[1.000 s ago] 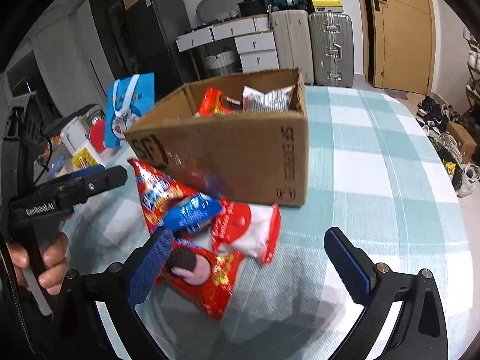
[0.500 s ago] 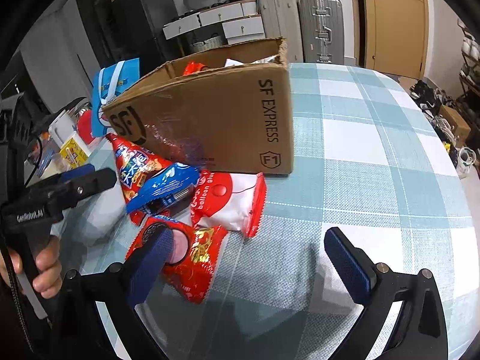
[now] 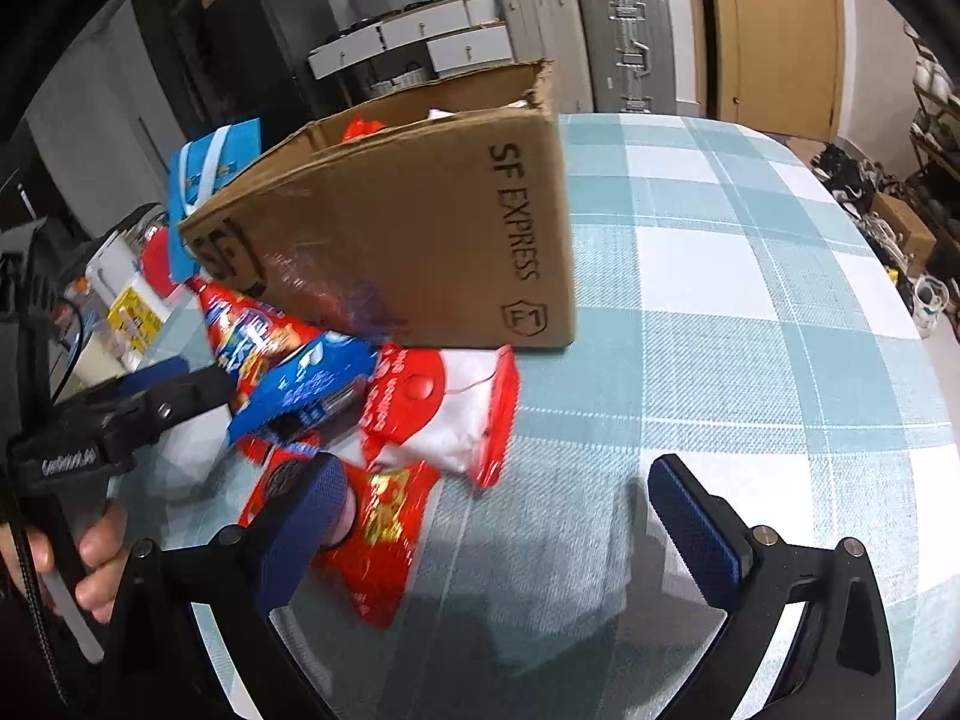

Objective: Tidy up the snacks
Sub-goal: 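Withdraw both tools from the box toward the remaining snacks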

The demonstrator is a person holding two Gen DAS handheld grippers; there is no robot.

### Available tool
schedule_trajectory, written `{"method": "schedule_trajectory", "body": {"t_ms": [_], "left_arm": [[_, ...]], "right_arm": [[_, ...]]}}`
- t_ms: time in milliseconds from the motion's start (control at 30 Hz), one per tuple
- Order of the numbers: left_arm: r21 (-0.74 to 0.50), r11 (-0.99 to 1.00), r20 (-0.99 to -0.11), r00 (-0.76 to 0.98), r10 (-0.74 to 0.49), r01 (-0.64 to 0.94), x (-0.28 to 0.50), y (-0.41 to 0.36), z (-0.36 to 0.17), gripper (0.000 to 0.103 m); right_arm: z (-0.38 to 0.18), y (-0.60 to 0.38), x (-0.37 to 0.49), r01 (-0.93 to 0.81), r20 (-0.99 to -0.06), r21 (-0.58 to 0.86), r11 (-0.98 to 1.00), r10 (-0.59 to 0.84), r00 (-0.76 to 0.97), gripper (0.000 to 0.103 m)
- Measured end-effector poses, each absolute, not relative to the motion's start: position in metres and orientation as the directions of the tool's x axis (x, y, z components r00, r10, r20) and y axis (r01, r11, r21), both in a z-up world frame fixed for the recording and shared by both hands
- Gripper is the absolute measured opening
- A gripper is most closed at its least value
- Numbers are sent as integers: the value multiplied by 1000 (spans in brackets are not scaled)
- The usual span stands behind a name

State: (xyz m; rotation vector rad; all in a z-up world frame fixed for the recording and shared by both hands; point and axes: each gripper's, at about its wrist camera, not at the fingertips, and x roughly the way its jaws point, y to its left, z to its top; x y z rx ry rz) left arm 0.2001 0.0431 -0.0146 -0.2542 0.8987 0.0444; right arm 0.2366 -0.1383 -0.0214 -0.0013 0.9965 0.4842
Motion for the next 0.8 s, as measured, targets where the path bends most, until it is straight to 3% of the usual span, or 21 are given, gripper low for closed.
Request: {"method": "schedule_trajectory", "body": {"t_ms": [800], "left_arm": [[-187,971,-785,617,-56,-149,203,42,-17,102]], "right_arm": [[-30,-128,267,-385,-841,80,919,269,469,102]]}}
